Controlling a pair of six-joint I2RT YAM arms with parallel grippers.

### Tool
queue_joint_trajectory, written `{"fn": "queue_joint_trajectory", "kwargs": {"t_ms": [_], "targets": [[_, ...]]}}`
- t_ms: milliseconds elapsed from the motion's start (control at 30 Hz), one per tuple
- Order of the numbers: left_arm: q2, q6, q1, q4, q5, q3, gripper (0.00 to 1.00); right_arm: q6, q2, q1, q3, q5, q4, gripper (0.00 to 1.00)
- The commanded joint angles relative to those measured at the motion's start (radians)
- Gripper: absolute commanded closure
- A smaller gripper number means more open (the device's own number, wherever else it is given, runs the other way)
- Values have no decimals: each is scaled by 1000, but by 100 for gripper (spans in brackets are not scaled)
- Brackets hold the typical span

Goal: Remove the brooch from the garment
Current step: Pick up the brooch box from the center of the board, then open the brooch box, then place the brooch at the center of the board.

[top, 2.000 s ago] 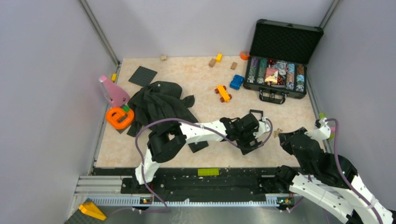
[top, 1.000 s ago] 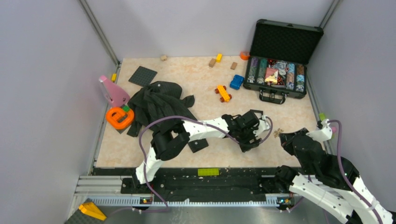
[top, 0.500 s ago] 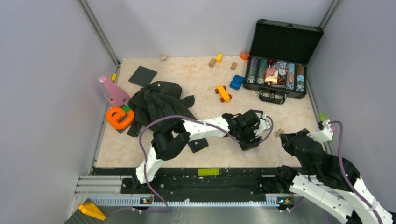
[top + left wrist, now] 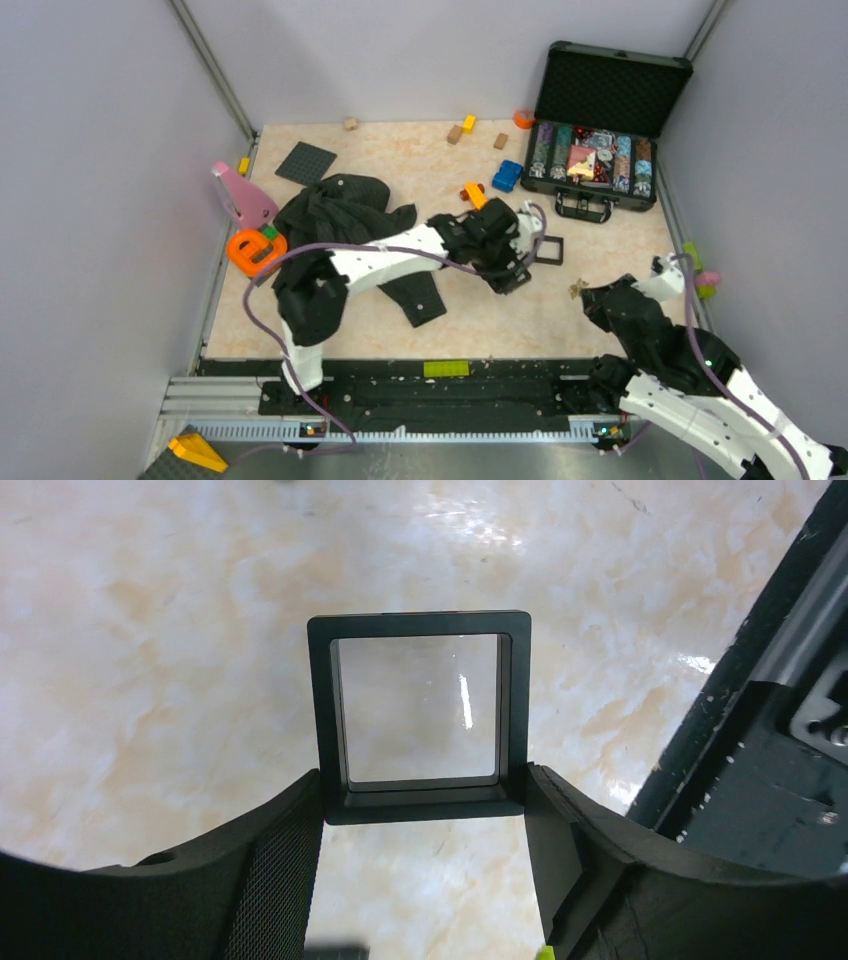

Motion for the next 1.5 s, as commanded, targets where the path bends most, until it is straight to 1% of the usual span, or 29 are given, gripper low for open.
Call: {"fn": "queue_joint_trajectory", "kwargs": {"t_ms": [0, 67, 133, 200, 267, 333, 433, 567, 700, 800, 833, 867, 900, 967, 1000, 1067, 1100, 1133, 1167, 1200, 1233, 1267, 1367, 1467], "targets": [[-179, -108, 66, -19, 27, -73, 43, -92, 37, -2, -118, -110, 221, 100], [-226, -148, 94, -31, 26, -123, 44, -214, 25, -2, -216, -242, 421, 100], [-284, -189, 129, -19, 35, -188, 45, -274, -2, -2, -362, -382, 628, 100], [-351, -222, 165, 14, 48, -264, 47, -300, -10, -2, -483, -493, 828, 100], [-421, -248, 198, 42, 51, -336, 49, -304, 11, -2, -574, -572, 1010, 100], [-487, -268, 227, 62, 56, -402, 49, -289, 72, -2, -623, -599, 1137, 100], [-567, -290, 259, 83, 67, -476, 49, -289, 230, -4, -623, -626, 1253, 100], [-641, -314, 277, 108, 86, -549, 49, -306, 414, -6, -594, -671, 1341, 100], [-669, -351, 300, 163, 146, -596, 51, -320, 504, -11, -574, -666, 1360, 100], [-675, -371, 313, 198, 205, -616, 54, -345, 521, -17, -566, -661, 1351, 97], [-676, -375, 316, 207, 217, -621, 54, -352, 522, -19, -563, -655, 1339, 94], [-677, -381, 318, 215, 223, -624, 55, -359, 520, -23, -557, -651, 1325, 88], [-676, -388, 323, 216, 229, -625, 55, -371, 518, -27, -549, -650, 1306, 80], [-673, -407, 334, 225, 251, -628, 56, -403, 510, -36, -522, -641, 1250, 62], [-671, -416, 340, 236, 266, -631, 56, -420, 503, -38, -501, -628, 1192, 58], [-670, -437, 350, 270, 314, -644, 57, -460, 485, -40, -449, -604, 1097, 42], [-670, -453, 354, 288, 334, -652, 57, -489, 475, -40, -424, -600, 1067, 33], [-668, -470, 359, 303, 356, -658, 58, -533, 465, -39, -401, -608, 1055, 27], [-665, -482, 362, 320, 376, -661, 58, -587, 454, -38, -382, -643, 1051, 22], [-661, -492, 365, 331, 396, -662, 58, -636, 448, -37, -362, -670, 1057, 14], [-657, -505, 367, 340, 412, -662, 59, -680, 445, -30, -345, -694, 1067, 9], [-650, -520, 370, 349, 426, -661, 59, -719, 447, -20, -329, -705, 1076, 7], [-632, -570, 374, 386, 477, -658, 59, -819, 456, 25, -293, -705, 1118, 4], [-625, -615, 375, 433, 512, -665, 59, -863, 463, 38, -288, -719, 1190, 2]]}}
